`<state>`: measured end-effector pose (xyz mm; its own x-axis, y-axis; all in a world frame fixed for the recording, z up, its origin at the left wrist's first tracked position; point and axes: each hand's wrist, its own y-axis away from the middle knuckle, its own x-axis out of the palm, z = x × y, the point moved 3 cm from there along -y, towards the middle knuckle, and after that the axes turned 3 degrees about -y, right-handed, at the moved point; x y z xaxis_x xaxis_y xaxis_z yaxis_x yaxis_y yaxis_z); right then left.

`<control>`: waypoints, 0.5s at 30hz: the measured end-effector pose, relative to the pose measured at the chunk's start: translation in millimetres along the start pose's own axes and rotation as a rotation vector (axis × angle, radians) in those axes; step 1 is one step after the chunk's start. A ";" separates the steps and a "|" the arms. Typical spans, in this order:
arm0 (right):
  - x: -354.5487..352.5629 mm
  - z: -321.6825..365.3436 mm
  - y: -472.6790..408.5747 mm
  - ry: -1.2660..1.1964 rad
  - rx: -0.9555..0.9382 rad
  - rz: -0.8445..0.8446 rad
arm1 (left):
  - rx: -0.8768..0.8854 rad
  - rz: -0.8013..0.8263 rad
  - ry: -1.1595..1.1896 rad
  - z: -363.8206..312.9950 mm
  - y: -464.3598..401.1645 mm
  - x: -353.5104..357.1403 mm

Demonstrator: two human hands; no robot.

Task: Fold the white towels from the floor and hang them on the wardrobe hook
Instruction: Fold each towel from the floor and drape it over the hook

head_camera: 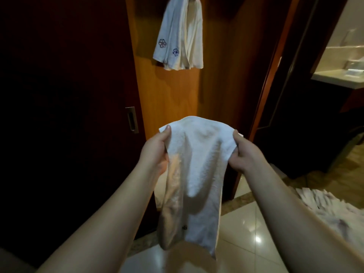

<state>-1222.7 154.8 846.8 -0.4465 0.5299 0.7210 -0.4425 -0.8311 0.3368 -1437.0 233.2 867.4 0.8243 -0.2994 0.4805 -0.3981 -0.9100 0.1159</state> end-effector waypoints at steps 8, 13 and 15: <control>44.0 -35.8 70.8 0.522 -0.419 0.137 | 0.119 0.145 -0.120 17.5 37.4 48.4; 43.8 -32.8 82.3 0.556 -0.468 0.073 | 0.119 0.151 -0.178 21.6 43.9 52.4; 40.8 -28.9 82.7 0.527 -0.452 0.024 | 0.103 0.141 -0.186 24.6 44.8 53.6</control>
<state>-1299.9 112.6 886.5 -0.7275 0.6188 0.2963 -0.6574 -0.7523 -0.0433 -1400.7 169.4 877.0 0.8270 -0.4646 0.3166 -0.4792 -0.8770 -0.0352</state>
